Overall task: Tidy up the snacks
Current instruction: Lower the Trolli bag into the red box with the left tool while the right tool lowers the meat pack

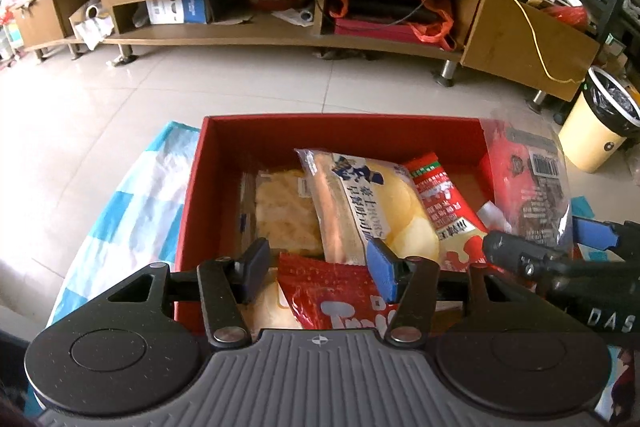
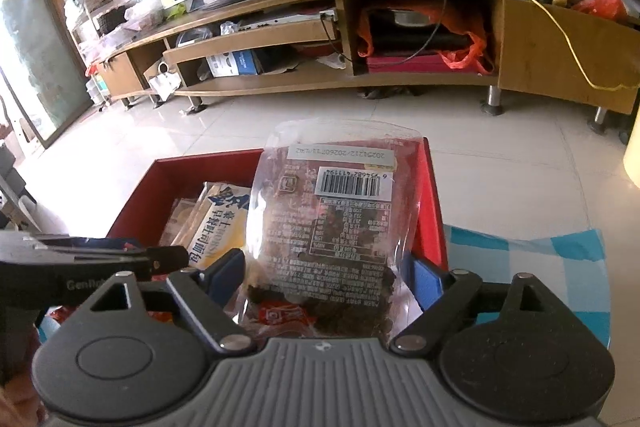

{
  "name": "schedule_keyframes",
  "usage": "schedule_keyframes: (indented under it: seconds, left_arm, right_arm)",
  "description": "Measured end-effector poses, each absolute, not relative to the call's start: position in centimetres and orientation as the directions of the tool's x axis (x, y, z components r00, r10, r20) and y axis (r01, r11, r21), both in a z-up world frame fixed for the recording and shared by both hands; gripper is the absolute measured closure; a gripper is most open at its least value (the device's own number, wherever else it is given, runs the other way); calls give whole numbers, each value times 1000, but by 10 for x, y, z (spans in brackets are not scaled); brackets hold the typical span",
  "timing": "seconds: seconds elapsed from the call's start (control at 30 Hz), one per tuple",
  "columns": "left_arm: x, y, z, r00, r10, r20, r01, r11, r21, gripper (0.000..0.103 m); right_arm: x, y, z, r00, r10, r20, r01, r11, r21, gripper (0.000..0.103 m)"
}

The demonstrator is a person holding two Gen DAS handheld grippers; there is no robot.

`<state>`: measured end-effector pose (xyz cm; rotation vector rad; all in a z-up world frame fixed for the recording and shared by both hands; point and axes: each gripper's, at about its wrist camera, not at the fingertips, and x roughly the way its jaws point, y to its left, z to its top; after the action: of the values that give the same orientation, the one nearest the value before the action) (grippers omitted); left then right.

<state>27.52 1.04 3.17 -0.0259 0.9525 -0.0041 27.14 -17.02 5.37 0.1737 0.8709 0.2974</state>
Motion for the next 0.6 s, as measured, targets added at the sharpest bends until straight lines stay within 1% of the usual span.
schedule_keyframes:
  seconds: [0.17,0.47,0.6]
  left_arm:
    - [278,17,33,583,1,-813,-34,999,-23,40]
    - [276,20,40,603,16,-797,-58,998,-24,36]
    - [274,21,45,617,20,-787,-62,998,-23,30]
  right_arm:
    - [271,-167,54,614,317,-723,-190,948,255,12]
    - [271,-171,56,621,298,-725,-171,954,246,11]
    - [270,-172,57,631,288,-721,-163,957,240,11]
